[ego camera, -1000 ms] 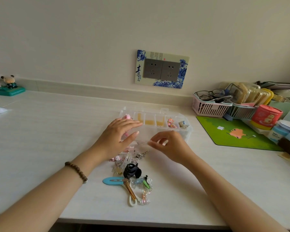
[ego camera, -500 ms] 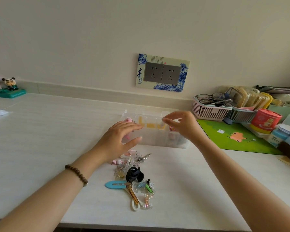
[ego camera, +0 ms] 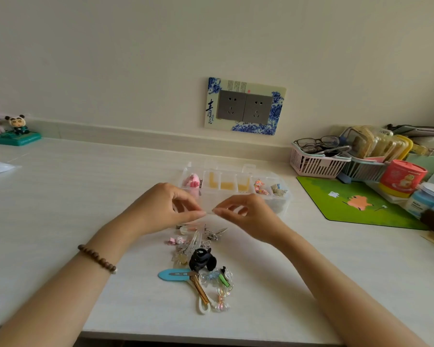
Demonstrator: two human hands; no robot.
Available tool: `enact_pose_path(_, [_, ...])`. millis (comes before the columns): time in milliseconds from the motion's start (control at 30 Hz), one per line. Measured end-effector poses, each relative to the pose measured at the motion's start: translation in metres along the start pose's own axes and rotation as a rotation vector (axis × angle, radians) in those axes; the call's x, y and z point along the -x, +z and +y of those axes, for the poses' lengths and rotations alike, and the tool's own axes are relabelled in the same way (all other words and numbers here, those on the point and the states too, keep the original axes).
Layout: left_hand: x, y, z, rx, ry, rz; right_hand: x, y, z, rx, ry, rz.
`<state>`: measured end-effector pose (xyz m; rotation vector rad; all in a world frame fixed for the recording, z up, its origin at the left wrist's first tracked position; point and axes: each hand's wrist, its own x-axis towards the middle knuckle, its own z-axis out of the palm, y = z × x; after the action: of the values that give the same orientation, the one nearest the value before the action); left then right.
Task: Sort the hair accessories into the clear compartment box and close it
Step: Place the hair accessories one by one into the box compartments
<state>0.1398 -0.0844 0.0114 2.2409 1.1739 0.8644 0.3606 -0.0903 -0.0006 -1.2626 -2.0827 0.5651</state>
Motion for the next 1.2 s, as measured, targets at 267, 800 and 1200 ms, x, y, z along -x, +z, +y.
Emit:
enact_pose_path(267, [0.002,-0.011,-0.011,-0.075,-0.216,-0.183,-0.002,0.018,-0.001,0.007,0.104,-0.078])
enact_pose_path(800, [-0.002,0.006,-0.002,0.105,-0.043,0.081,-0.007,-0.013,-0.008,-0.380,-0.005,0.273])
enact_pose_path(1200, [-0.001,-0.003,-0.011,0.003,-0.149,0.015,-0.041,-0.056,0.035,0.125,0.154,0.321])
